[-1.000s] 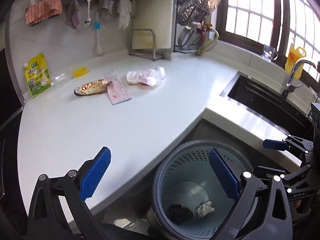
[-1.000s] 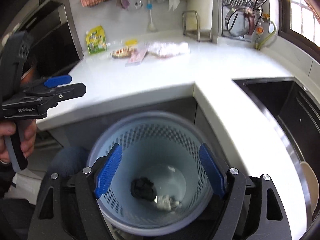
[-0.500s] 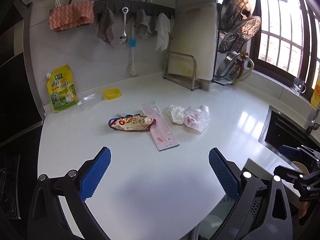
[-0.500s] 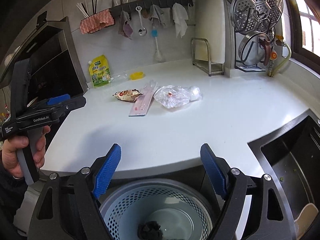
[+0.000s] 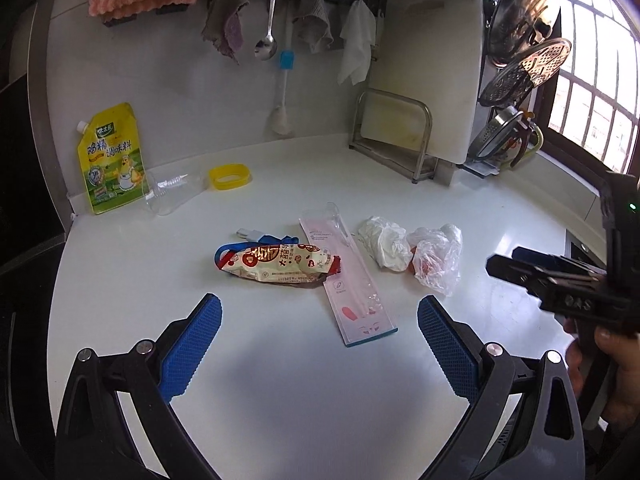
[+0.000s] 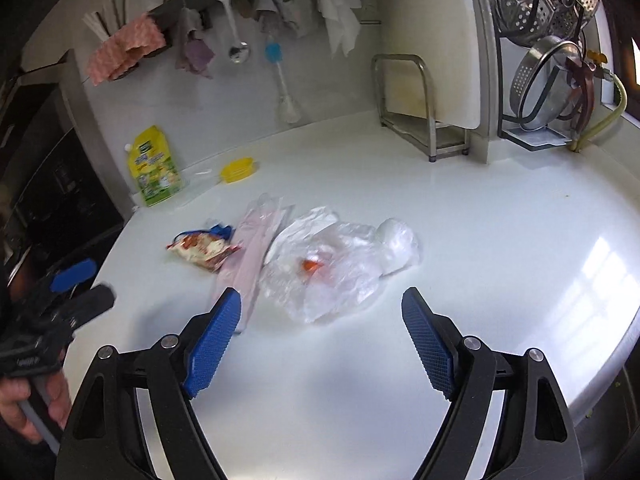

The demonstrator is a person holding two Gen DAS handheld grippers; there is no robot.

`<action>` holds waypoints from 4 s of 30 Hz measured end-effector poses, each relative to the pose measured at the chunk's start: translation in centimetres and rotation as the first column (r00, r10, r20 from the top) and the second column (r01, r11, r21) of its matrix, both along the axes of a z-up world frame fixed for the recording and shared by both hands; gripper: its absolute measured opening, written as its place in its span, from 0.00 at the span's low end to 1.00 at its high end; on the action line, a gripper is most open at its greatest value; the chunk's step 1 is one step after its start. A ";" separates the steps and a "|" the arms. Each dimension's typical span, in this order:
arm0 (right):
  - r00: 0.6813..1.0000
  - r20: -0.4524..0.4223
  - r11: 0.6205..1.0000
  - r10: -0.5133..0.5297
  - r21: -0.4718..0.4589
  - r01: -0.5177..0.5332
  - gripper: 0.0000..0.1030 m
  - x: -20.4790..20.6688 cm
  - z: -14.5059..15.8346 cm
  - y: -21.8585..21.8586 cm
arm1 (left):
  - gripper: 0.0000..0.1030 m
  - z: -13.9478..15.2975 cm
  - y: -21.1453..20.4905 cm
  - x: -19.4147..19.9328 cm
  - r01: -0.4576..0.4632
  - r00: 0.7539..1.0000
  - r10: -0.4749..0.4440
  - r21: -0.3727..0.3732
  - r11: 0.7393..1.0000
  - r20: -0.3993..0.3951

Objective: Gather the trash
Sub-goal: 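Move the right tool to the plastic bags while the left reaches the orange peel, then grasp the clear plastic bags with the right tool while the left grasps the orange peel, then carry bags and peel over the basket and open both tools to drop them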

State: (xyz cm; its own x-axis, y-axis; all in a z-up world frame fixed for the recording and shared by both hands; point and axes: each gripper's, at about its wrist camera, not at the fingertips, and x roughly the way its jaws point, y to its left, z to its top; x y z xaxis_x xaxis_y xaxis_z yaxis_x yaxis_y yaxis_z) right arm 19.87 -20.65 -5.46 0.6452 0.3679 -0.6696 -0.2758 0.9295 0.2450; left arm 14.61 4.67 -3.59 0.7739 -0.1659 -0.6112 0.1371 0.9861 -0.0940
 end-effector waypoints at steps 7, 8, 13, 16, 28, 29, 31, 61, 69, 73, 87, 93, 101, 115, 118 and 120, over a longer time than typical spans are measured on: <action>0.986 -0.139 0.995 -0.093 0.027 0.098 0.76 9.5 -3.3 -1.8 | 0.94 -1.5 -0.5 0.7 0.020 0.999 -0.020 -0.002 1.000 -0.030; 0.983 -0.159 0.995 -0.096 0.013 0.099 0.72 10.3 -3.8 -1.7 | 0.94 -1.7 -0.5 0.8 0.021 0.999 -0.021 -0.005 1.000 -0.035; 0.980 -0.198 0.998 -0.011 -0.055 0.000 0.34 10.3 -5.6 -0.2 | 0.94 -1.8 -1.1 1.2 0.026 0.999 -0.026 -0.009 1.000 -0.036; 0.985 -0.171 1.000 -0.005 -0.018 0.002 0.28 8.6 -5.1 -1.3 | 0.94 -1.8 -1.6 1.4 0.034 0.999 -0.034 -0.008 0.999 -0.032; 0.999 0.026 0.997 -0.019 0.076 0.017 0.26 -0.9 1.0 -7.1 | 0.94 -1.9 -5.5 3.9 0.093 0.995 -0.092 0.012 0.996 -0.038; 0.999 0.030 0.996 -0.016 0.087 0.013 0.26 -1.9 0.9 -7.3 | 0.94 -1.8 -6.5 4.4 0.114 0.993 -0.113 0.027 0.993 -0.037; 1.000 0.028 0.995 -0.010 0.102 0.007 0.26 -3.5 0.6 -7.6 | 0.93 -1.8 -8.8 5.5 0.160 0.987 -0.158 0.055 0.986 -0.040; 0.992 0.128 0.989 -0.014 0.145 -0.004 0.28 -10.8 1.8 -9.0 | 0.19 -6.9 -13.4 12.0 0.227 0.955 -0.216 0.031 0.973 -0.205; 0.991 0.127 0.991 -0.029 0.136 0.012 0.28 -11.0 2.0 -8.9 | 0.08 -5.2 -12.9 10.1 0.258 0.953 -0.251 0.025 0.966 -0.168; 0.991 0.131 0.992 -0.019 0.128 0.002 0.28 -11.6 2.5 -8.2 | 0.08 -3.1 -12.5 7.3 0.264 0.959 -0.257 0.052 0.963 -0.117; 0.997 0.078 0.998 0.026 0.053 -0.030 0.28 -19.2 2.2 -6.1 | 0.09 -1.0 -8.4 -6.9 0.256 0.965 -0.250 0.089 0.963 -0.075; 0.999 0.035 0.999 0.022 0.041 -0.023 0.28 -23.4 0.5 -5.5 | 0.09 -2.2 -7.6 -13.2 0.248 0.967 -0.240 0.105 0.963 -0.082; 0.998 -0.040 0.999 0.044 0.014 -0.044 0.28 -27.8 -2.3 -3.8 | 0.09 -4.5 -8.2 -18.5 0.303 0.948 -0.290 0.091 0.948 -0.134; 0.988 -0.150 0.993 0.039 -0.104 -0.055 0.28 -30.2 -7.2 -2.0 | 0.09 -7.5 -9.8 -20.8 0.371 0.913 -0.353 0.060 0.927 -0.204; 0.986 -0.163 0.993 0.041 -0.102 -0.058 0.28 -30.2 -7.6 -2.1 | 0.09 -8.0 -10.0 -20.8 0.378 0.908 -0.358 0.059 0.924 -0.219; 0.983 -0.175 0.992 0.048 -0.110 -0.068 0.28 -30.1 -7.8 -2.0 | 0.09 -8.5 -10.3 -20.6 0.384 0.904 -0.362 0.057 0.922 -0.230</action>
